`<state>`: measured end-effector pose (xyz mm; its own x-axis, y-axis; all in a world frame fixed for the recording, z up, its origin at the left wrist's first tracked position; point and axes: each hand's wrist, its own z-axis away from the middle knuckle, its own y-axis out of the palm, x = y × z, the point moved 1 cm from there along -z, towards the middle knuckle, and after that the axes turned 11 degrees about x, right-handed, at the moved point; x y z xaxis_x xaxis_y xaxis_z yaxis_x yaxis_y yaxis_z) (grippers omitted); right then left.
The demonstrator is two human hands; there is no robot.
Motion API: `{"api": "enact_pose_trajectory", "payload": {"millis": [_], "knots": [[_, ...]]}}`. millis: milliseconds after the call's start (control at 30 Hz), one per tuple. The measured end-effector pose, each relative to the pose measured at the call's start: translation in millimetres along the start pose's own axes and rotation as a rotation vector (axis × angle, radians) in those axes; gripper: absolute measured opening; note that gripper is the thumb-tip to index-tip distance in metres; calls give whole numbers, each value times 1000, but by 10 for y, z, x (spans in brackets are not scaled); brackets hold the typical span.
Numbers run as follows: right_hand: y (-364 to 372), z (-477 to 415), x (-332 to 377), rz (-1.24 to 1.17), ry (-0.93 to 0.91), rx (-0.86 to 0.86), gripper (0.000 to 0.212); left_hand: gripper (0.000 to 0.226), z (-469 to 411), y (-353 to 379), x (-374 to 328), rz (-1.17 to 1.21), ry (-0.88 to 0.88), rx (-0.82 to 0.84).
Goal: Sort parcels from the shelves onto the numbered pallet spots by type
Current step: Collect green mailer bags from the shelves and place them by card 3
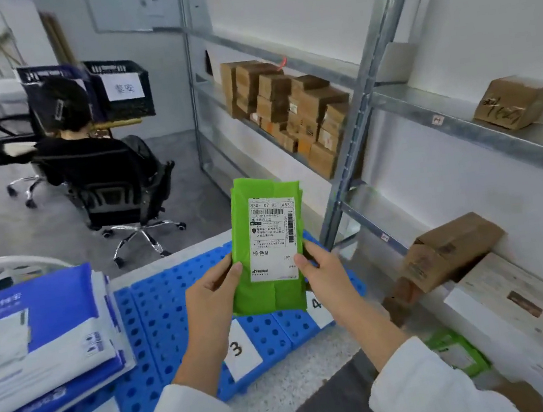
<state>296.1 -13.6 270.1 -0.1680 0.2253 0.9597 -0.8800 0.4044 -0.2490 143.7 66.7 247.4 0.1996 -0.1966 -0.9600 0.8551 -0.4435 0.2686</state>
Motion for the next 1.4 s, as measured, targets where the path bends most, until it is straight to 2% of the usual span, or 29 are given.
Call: {"api": "enact_pose_trajectory", "payload": {"millis": [233,433,867,1167,1400], "knots": [[926,-446,16,102,-32,96,37,36,-169,-939,-4,-32,-23,-130],[1381,-736,-118,125,6,197,38,35,-254,-1355,127,-11,-62,-216],[1563,-1918,-598,128,102,432,45,33,-1083,-1413,519,-143,-189,-378],[1718,-2644,-1104,270,162,551,29,31,-1603,-1482,967,-275,-309,-446],[1969,-2916,-1394,343,230,679,28,30,-1733,-1637,1299,-364,-363,-483]]}}
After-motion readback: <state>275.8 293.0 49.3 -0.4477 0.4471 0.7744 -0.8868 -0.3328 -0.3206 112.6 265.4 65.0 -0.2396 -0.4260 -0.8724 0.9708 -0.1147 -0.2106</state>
